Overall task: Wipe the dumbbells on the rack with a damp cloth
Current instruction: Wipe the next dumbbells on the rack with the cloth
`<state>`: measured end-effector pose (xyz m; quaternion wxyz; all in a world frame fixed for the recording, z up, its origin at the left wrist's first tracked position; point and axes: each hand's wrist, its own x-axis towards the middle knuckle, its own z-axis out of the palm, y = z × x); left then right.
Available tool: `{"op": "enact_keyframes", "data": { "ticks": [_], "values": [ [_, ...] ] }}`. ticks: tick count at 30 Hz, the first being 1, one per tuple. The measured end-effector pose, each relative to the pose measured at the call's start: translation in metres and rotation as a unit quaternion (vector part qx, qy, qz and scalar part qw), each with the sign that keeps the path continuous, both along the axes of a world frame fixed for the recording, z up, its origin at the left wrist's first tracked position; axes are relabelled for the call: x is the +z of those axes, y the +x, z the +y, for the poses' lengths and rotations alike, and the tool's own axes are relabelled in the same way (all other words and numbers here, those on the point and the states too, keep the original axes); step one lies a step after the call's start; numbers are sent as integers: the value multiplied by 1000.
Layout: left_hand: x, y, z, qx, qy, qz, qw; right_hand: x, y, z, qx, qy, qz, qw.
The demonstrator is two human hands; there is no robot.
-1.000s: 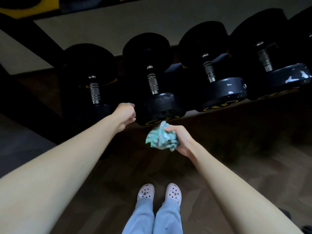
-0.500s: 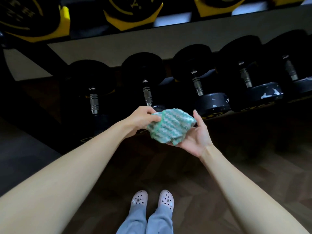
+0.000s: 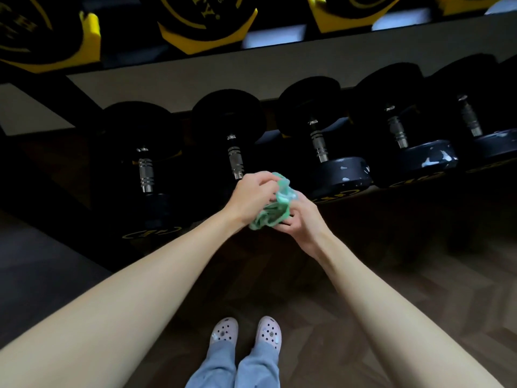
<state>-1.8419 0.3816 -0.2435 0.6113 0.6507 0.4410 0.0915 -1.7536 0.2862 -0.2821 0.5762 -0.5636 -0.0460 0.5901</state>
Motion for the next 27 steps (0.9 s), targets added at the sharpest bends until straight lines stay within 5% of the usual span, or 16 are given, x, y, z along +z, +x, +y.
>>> {"op": "enact_keyframes", "data": {
  "ticks": [3, 6, 8, 12, 15, 19, 23, 27],
  "values": [
    [10, 2, -4, -59, -119, -23, 991, -1, 9, -2, -97, 31, 209, 973],
    [11, -1, -1, -114, -118, 5, 986, -6, 11, -5, -81, -7, 196, 977],
    [7, -3, 2, -62, -105, 5, 993, -7, 10, -3, -91, -28, 182, 979],
    [-9, -11, 11, -41, 52, 125, 990, -9, 14, 0, -137, -58, 182, 972],
    [-15, -16, 13, -70, 66, 173, 980, -8, 18, 3, -131, -72, 165, 975],
    [-24, -16, 24, 21, 90, 192, 977, -11, 23, 9, -149, -100, -25, 983],
    [-31, -22, 34, 99, 74, 188, 974, -17, 19, 6, -136, -219, -375, 891],
    [-41, -33, 43, 105, 78, 217, 967, -36, 5, 19, -96, -226, -362, 899]
  ]
}}
